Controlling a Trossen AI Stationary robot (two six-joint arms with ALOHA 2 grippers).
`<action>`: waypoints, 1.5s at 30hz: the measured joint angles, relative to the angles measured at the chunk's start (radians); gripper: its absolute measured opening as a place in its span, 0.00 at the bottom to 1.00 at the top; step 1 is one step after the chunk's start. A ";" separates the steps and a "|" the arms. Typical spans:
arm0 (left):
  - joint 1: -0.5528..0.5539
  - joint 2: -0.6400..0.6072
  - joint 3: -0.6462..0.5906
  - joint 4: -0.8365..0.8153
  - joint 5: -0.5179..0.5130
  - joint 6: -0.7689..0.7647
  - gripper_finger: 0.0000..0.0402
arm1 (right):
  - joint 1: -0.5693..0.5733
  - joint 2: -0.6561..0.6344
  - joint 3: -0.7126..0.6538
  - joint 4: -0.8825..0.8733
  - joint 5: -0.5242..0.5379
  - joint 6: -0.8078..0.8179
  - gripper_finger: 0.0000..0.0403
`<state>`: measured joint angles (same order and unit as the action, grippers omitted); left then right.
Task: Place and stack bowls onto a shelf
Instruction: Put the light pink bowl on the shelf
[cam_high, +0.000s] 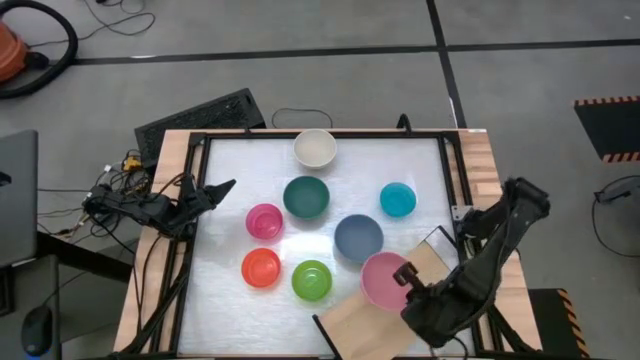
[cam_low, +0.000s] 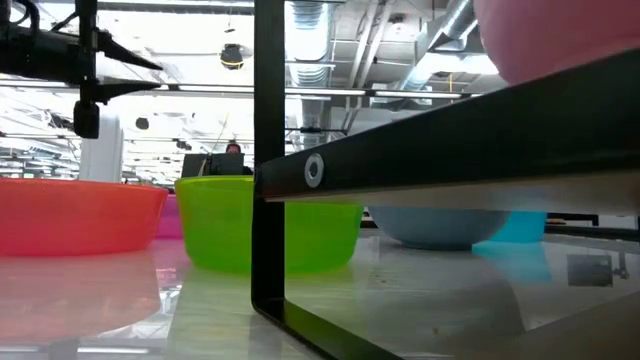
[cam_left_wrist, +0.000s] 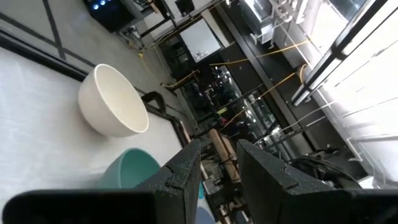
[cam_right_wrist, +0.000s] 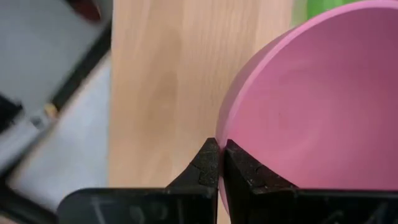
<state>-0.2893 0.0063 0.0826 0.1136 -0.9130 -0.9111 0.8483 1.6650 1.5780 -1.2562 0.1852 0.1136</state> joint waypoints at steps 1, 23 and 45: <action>0.000 0.000 0.000 -0.008 0.000 -0.009 0.23 | 0.000 0.021 0.022 -0.016 0.000 -0.038 0.07; 0.000 0.000 0.000 -0.066 0.054 -0.081 0.23 | 0.046 0.223 0.106 0.086 -0.008 -0.359 0.07; 0.000 0.000 0.000 -0.162 0.079 -0.164 0.23 | 0.034 0.222 0.080 0.251 -0.097 -0.385 0.07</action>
<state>-0.2892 0.0063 0.0826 -0.0486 -0.8339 -1.0748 0.8822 1.8870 1.6581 -1.0051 0.0880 -0.2710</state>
